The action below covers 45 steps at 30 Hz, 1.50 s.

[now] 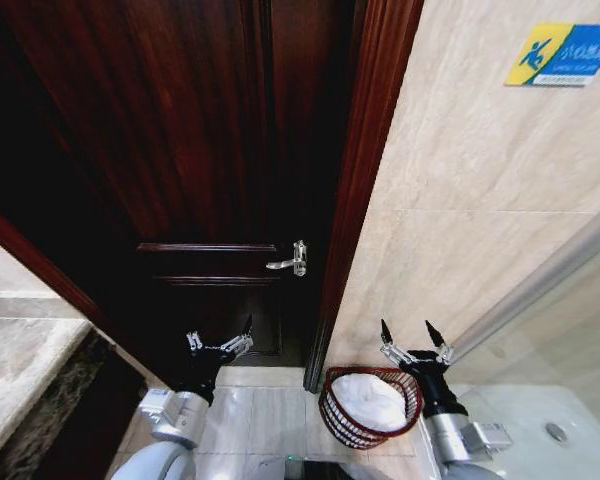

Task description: Discard the used towel into the hamper.

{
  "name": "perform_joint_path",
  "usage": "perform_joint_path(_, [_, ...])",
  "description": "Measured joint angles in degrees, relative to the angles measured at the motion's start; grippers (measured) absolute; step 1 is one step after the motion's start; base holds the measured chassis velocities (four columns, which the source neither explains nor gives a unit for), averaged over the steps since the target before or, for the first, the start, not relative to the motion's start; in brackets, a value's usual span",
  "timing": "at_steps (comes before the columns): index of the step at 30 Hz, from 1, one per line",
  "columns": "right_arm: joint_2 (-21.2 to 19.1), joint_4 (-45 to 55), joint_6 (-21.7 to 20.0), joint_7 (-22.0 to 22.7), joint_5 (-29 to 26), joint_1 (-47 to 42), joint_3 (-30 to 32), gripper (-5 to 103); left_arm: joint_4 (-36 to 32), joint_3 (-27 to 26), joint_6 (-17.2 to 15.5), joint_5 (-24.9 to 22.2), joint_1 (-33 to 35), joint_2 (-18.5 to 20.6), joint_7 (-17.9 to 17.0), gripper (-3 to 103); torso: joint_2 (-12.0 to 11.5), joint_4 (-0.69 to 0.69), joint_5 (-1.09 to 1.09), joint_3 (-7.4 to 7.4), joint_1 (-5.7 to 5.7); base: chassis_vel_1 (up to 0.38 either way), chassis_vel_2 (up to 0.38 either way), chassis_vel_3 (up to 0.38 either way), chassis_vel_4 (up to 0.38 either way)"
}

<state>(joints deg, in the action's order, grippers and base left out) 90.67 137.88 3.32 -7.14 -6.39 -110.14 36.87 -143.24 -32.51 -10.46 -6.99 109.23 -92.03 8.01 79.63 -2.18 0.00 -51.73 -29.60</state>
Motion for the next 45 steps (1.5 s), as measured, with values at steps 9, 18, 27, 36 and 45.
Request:
perform_joint_path(9, [0.0,-0.3,0.0,0.0,-0.1,0.1,0.0,100,0.0,0.0,0.0,0.0,0.0,0.0,0.0,100,0.0,0.0,0.0,0.0,0.0,0.0,0.0,0.0,0.0])
perform_joint_path(18, [0.0,-0.4,0.0,-0.1,-0.1,0.1,0.0,100,0.0,0.0,0.0,0.0,0.0,0.0,0.0,100,0.0,0.0,0.01,0.0,0.0,0.0,0.0,0.0,0.0])
perform_joint_path(27, [0.0,-0.5,0.0,-0.1,-0.1,0.1,0.0,100,0.0,0.0,0.0,0.0,0.0,0.0,0.0,100,0.0,0.0,0.0,0.0,0.0,0.0,0.0,0.0,0.0])
perform_joint_path(36, [0.0,-0.5,0.0,-0.1,-0.1,0.1,0.0,100,0.0,0.0,0.0,0.0,0.0,0.0,0.0,100,0.0,0.0,0.0,0.0,-0.01,0.017,-0.009,-0.011,0.012])
perform_joint_path(45, [0.0,-0.5,0.0,-0.1,-0.1,0.1,0.0,100,0.0,0.0,0.0,0.0,0.0,0.0,0.0,100,0.0,0.0,0.02,0.0,-0.01,0.125,-0.127,-0.131,0.129])
